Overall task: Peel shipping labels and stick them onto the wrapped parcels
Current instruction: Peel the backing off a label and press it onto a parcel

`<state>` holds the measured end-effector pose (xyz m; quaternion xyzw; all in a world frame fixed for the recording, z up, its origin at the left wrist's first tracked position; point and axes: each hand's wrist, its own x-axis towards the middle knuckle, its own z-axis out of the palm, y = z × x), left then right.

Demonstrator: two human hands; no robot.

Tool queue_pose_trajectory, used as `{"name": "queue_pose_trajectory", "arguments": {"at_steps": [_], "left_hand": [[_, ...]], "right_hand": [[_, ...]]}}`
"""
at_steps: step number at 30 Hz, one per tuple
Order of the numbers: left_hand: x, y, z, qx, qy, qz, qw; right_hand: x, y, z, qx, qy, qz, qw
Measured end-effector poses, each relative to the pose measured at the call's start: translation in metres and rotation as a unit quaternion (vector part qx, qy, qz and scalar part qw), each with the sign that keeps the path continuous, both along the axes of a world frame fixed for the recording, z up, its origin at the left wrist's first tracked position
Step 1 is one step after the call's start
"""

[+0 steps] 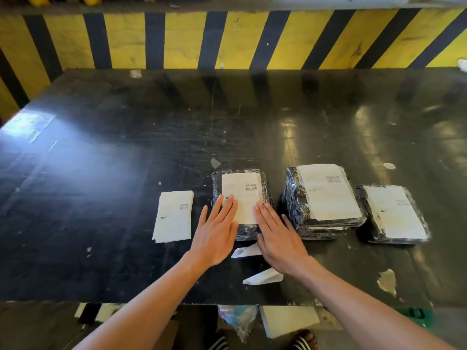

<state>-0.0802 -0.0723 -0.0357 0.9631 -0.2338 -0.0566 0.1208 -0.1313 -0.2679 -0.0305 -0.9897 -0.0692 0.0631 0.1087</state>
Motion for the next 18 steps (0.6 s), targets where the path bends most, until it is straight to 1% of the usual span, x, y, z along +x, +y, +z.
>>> {"name": "queue_pose_trajectory", "arguments": {"at_steps": [4,8,12,15,18], "left_hand": [[-0.016,0.013,0.0,0.014,-0.007,0.001,1.0],[-0.008,-0.002,0.003,0.007,-0.011,-0.001,1.0],[-0.017,-0.004,-0.009,-0.002,-0.024,0.003,1.0],[-0.024,0.02,-0.015,-0.043,-0.038,-0.009,0.998],[-0.028,0.037,-0.014,-0.108,-0.013,0.019,0.994]], "right_hand": [[0.001,0.001,-0.002,0.006,0.005,-0.003,1.0],[0.007,0.003,0.003,0.017,0.024,-0.007,1.0],[0.004,0.0,0.001,0.017,0.016,0.0,1.0],[0.001,-0.001,-0.001,0.035,0.008,0.005,0.999],[0.002,-0.001,-0.001,0.107,0.006,-0.003,0.994]]}}
